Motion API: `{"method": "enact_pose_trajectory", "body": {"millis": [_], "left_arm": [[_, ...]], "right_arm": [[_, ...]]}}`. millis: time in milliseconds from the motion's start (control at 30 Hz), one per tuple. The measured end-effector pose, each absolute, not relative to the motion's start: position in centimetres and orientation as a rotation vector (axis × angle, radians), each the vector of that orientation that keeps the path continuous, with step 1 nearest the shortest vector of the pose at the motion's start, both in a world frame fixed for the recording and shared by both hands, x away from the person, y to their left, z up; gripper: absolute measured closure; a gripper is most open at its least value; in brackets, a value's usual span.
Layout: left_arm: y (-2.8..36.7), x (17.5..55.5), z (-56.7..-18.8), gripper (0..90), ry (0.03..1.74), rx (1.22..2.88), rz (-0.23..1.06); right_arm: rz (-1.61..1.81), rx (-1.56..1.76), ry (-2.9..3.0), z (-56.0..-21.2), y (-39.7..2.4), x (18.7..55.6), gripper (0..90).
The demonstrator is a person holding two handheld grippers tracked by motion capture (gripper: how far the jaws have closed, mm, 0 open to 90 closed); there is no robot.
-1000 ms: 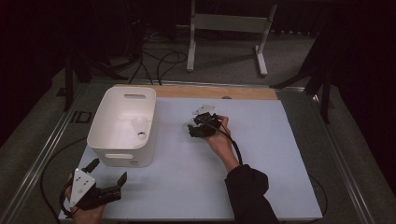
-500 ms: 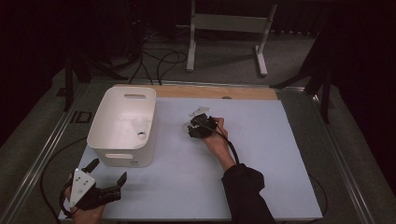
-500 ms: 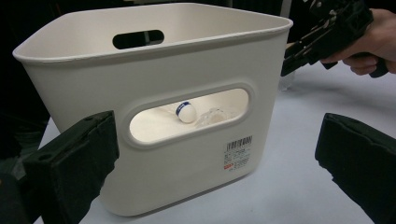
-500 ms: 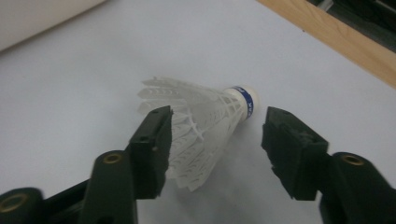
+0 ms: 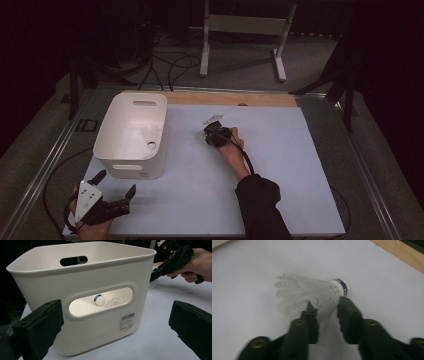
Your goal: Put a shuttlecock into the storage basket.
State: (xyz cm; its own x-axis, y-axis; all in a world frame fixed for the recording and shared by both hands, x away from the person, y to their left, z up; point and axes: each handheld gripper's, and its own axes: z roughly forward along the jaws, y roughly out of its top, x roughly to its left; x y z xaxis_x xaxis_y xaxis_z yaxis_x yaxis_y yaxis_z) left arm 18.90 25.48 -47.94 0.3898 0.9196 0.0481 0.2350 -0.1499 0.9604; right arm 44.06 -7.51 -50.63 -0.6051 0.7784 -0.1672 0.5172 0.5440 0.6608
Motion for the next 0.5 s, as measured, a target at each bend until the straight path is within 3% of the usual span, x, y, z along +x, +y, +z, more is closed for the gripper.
{"method": "enact_pose_trajectory", "body": {"millis": [200,500], "left_arm": [[25.48,18.9,-47.94,0.2,1.041,1.634,0.847],[25.5,18.89,-47.95,0.2,1.044,1.632,0.847]], "right_arm": [[0.805,1.072,2.319,-50.39,-7.9,44.18,87.8],[0.858,1.091,2.32,-49.76,-8.34,43.94,88.9]]}}
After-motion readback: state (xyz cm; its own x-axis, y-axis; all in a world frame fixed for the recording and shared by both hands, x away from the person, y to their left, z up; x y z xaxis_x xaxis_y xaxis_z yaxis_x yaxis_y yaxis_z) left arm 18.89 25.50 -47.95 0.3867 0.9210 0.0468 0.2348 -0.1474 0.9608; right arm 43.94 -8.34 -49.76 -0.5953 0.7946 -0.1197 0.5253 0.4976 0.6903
